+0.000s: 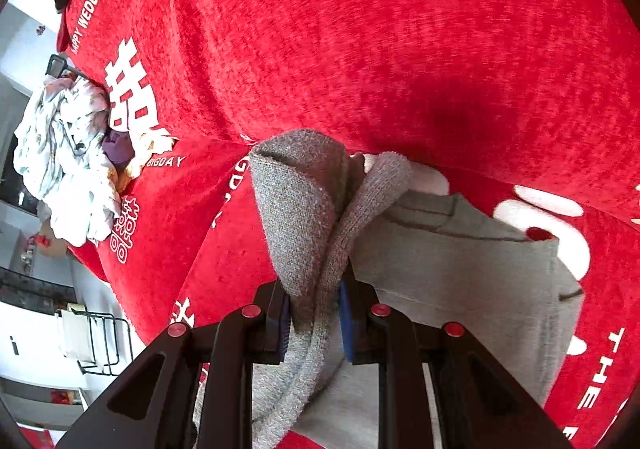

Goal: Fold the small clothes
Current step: 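Lift the folded grey sweater with both tools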

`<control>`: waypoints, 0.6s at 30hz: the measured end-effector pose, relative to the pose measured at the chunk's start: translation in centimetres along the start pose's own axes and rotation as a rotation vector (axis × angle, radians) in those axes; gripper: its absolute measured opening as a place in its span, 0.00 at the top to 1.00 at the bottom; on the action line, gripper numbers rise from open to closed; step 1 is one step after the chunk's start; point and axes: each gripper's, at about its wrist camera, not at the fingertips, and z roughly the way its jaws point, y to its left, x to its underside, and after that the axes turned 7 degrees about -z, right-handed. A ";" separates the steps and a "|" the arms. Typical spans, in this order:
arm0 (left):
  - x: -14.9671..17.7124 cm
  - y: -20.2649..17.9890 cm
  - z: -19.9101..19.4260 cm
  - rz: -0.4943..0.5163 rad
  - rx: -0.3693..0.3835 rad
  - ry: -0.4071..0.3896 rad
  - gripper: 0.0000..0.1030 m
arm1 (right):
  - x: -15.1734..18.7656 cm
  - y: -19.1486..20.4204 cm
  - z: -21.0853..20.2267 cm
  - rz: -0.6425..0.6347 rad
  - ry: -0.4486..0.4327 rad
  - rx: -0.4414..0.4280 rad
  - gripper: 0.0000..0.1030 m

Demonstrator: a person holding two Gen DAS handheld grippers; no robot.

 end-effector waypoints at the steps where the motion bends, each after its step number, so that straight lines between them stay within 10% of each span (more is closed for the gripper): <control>1: -0.1 -0.3 0.1 0.005 -0.002 0.001 0.89 | 0.1 -0.2 -0.2 0.000 -0.002 -0.001 0.79; 18: 0.2 -7.4 1.5 0.060 0.025 0.068 0.89 | 2.0 -5.0 -3.8 0.007 -0.031 -0.015 0.79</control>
